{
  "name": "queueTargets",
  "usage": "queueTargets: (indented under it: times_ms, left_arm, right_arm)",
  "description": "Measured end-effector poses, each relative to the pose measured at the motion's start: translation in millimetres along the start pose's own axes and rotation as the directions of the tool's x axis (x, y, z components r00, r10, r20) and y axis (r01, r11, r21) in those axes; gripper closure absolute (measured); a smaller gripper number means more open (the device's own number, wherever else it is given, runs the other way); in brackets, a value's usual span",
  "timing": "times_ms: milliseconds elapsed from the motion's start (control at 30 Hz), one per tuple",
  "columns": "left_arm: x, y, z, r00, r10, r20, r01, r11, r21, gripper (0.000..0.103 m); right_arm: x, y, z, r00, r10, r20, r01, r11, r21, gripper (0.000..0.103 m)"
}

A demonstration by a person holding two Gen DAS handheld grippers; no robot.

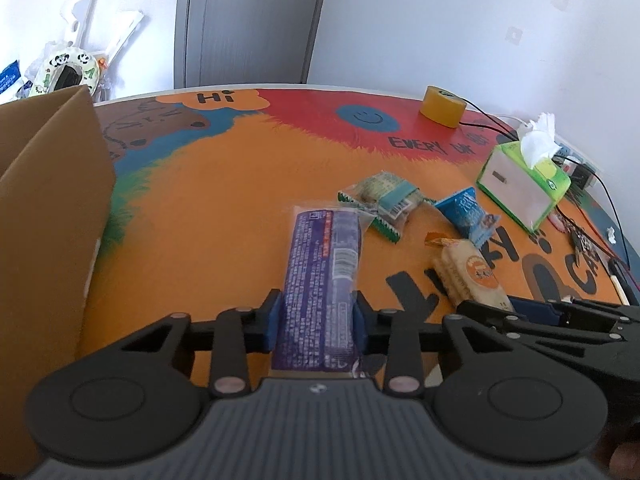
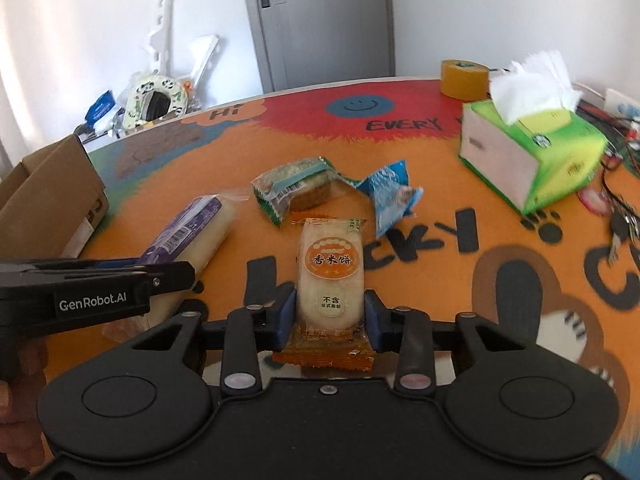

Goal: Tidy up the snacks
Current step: 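Lift the purple packet with the left gripper while the right gripper lifts the bread packet, then carry both packets over the cardboard box and open both grippers to drop them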

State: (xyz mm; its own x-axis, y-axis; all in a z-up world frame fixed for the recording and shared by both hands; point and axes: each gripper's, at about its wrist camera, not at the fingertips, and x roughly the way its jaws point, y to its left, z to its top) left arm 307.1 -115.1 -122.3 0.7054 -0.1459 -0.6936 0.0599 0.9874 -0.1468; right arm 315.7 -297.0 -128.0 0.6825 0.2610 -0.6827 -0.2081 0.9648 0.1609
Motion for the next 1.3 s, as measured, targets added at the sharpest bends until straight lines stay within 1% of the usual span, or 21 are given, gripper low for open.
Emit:
queueTargets:
  times_ms: [100,200,367,467,633,767,800,933,1067,1300]
  left_arm:
    - [-8.5,1.9,-6.4,1.0,0.002,-0.006,-0.002,1.0,0.011,0.069]
    - [-16.8,4.4,-11.2,1.0,0.008,-0.025,-0.007,1.0,0.005,0.069]
    - [-23.4,6.0,-17.2,0.999,0.009,-0.044,-0.008,1.0,0.017,0.068]
    - [-22.6,3.0,-18.7,0.999,0.022,-0.042,-0.021,0.999,0.035,0.066]
    - [-18.2,-2.4,-19.7,0.999,0.043,-0.022,-0.042,0.998,0.054,0.065]
    - [-14.6,-4.9,-18.9,0.999,0.046,-0.008,-0.046,0.997,0.062,0.065]
    - [-14.3,-5.2,-19.0,0.999,0.043,-0.004,-0.043,0.997,0.062,0.068]
    - [-14.0,-5.7,-17.8,1.0,0.023,-0.001,-0.023,0.998,0.055,0.071]
    - [-19.3,-5.9,-15.1,1.0,0.007,0.008,-0.008,0.999,0.046,0.072]
    - [-39.6,-3.5,-2.4,0.998,0.0,0.066,-0.003,0.999,0.045,0.073]
  right_arm:
    - [-7.2,6.8,-8.1,1.0,-0.013,-0.006,0.013,1.0,0.012,0.066]
    - [-14.5,13.3,-14.4,0.999,-0.046,-0.02,0.046,0.999,0.024,0.066]
    - [-23.3,17.2,-24.0,0.999,-0.05,-0.017,0.051,0.997,0.065,0.066]
    - [-23.8,19.5,-25.6,0.999,-0.049,-0.007,0.049,0.996,0.079,0.064]
    - [-18.6,20.9,-21.8,0.998,-0.057,0.003,0.057,0.996,0.072,0.064]
    - [-15.8,23.7,-22.1,0.997,-0.069,0.018,0.068,0.996,0.053,0.064]
    - [-15.7,24.3,-22.1,0.997,-0.073,0.022,0.072,0.996,0.05,0.065]
    - [-17.9,21.5,-22.4,0.996,-0.078,0.035,0.075,0.994,0.081,0.066]
    - [-26.1,18.0,-19.1,0.995,-0.073,0.061,0.066,0.992,0.107,0.066]
    - [-40.8,23.5,-6.5,0.992,-0.057,0.109,0.044,0.992,0.118,0.066]
